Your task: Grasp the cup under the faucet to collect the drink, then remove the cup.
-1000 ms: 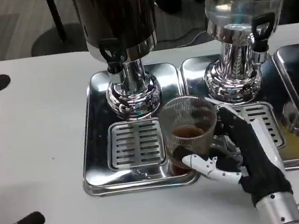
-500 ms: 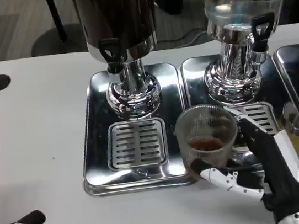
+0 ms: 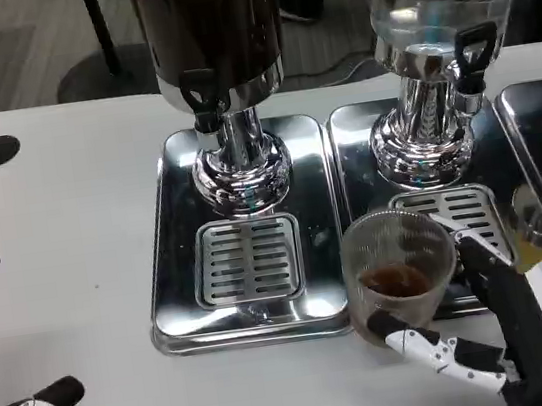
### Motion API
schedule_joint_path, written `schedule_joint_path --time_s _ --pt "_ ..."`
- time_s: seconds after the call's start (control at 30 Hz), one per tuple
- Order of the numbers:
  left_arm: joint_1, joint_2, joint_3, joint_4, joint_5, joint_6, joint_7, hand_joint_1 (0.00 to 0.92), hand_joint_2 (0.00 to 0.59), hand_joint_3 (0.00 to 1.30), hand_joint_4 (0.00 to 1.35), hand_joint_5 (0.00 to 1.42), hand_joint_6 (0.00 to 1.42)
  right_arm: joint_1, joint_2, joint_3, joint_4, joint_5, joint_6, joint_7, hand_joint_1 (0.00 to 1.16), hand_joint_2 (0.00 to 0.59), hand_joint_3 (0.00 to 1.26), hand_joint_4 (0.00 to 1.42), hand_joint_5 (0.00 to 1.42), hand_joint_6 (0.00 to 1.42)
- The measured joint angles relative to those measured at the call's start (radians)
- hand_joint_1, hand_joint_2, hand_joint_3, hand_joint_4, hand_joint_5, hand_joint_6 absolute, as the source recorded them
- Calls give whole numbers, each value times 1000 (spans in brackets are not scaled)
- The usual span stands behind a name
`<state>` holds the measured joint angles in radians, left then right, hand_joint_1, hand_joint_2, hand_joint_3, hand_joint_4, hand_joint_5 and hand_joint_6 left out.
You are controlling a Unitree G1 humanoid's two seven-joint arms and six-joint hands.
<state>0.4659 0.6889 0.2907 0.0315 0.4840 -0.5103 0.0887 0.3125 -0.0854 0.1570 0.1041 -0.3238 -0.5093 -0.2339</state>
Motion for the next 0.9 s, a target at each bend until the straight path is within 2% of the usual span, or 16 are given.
schedule_joint_path --time_s 0.5,0.8,0.9 --pt "-4 0 0 -28 0 7 -11 0 33 0 0 0 0 61 -17 -39 -1 27 -76 20 844 223 308 347 382 367" --pt "-4 0 0 -33 1 11 -12 0 33 0 0 0 0 89 -41 -75 11 76 -132 47 844 224 308 352 388 367" --pt "2 0 0 -40 1 11 -12 0 33 0 0 0 0 90 -53 -95 39 102 -171 73 844 224 308 352 389 367"
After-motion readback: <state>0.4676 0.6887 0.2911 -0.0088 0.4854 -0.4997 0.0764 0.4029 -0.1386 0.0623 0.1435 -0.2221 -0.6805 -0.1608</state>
